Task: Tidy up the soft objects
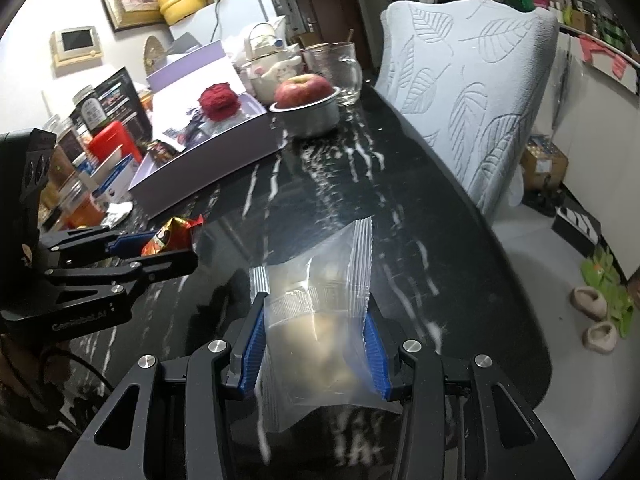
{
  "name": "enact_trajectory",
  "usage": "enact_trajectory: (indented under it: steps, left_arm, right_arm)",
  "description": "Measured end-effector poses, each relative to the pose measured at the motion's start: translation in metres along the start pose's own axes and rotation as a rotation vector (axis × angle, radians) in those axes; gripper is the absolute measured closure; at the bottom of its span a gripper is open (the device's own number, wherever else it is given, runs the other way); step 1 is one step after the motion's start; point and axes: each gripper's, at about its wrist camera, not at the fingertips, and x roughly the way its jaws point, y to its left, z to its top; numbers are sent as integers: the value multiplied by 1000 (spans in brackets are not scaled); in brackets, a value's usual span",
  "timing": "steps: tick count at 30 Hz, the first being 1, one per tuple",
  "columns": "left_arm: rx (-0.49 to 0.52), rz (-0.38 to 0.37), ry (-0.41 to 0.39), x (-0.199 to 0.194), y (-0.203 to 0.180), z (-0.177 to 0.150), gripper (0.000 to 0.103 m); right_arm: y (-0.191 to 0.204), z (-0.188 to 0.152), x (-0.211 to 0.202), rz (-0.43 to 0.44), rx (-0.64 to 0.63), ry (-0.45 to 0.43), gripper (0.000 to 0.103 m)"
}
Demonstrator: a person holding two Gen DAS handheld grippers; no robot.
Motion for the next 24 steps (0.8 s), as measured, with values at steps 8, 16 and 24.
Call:
enact_trajectory:
  steps: [8, 16, 24]
  left_arm:
    - [-33, 16, -21, -23, 15, -21, 68]
    - [-93, 42, -28, -41, 36, -40, 68]
    - [-149, 88, -61, -63, 63, -49, 68]
  right_arm:
    - [30, -6, -1, 55, -33, 4, 60]
    - [63, -9, 8, 128, -59, 20, 60]
    - [96, 0, 17, 204, -102, 25, 60]
